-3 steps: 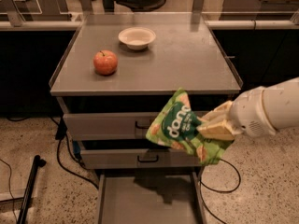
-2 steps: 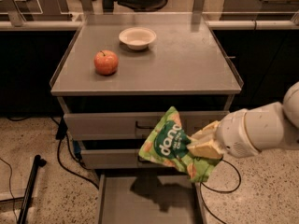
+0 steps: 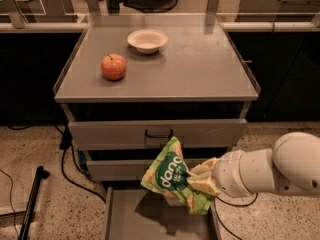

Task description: Place green rice chip bag into bottom drawer

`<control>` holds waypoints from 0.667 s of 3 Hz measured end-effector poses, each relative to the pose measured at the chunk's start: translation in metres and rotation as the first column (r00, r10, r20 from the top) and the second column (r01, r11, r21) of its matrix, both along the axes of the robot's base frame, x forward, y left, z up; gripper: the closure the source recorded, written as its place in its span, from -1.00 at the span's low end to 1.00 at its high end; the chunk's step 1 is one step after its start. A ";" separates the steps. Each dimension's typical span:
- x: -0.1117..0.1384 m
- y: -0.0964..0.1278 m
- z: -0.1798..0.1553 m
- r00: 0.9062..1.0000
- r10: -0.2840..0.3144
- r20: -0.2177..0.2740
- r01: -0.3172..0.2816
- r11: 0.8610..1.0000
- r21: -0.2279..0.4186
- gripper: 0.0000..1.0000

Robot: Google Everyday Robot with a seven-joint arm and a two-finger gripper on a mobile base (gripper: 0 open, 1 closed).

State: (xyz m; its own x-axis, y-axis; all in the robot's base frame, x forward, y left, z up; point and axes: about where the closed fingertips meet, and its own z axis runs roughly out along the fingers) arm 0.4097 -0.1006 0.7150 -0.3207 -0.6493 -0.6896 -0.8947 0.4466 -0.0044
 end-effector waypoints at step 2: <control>0.011 0.000 -0.084 1.000 -0.007 0.001 0.007 1.000 -0.007 1.00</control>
Offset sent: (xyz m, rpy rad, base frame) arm 0.0209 -0.0158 -0.1459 -0.0305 0.0418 -0.0217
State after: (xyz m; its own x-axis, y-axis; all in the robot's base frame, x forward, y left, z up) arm 0.4205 -0.1004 0.6311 -0.3239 -0.6518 -0.6858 -0.8918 0.4523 -0.0086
